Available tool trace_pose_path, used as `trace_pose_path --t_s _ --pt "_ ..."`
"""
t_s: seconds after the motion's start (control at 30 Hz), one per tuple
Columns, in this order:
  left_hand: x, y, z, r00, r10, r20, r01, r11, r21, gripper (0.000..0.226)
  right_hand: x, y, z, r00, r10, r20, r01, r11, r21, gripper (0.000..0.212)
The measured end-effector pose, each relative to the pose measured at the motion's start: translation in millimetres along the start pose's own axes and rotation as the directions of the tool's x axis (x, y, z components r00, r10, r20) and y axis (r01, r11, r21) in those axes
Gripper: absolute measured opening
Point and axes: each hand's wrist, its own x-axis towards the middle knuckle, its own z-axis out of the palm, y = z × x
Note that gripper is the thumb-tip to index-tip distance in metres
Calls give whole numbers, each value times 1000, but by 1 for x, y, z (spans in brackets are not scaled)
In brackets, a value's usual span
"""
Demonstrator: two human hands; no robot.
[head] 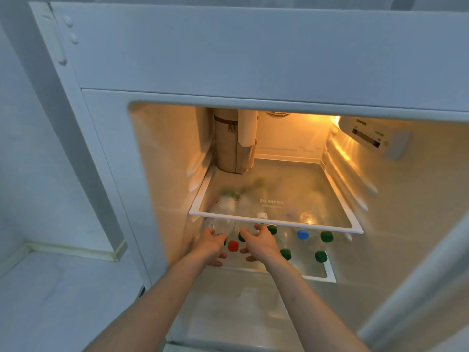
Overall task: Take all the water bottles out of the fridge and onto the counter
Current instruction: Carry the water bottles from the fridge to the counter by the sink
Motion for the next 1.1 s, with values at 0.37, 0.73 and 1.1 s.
trace_pose_path --t_s 0.37,0.73,1.1 --pt "-2 -3 5 996 54 72 -52 998 -27 43 4 -6 -3 999 38 26 -38 999 15 71" --pt "-27 -5 -1 990 79 116 -23 907 -421 26 -6 -2 -7 999 45 29 -52 934 352 33" --pt "-71 -49 -12 991 136 19 -109 862 -494 16 -59 21 -3 998 -49 41 31 933 358 17"
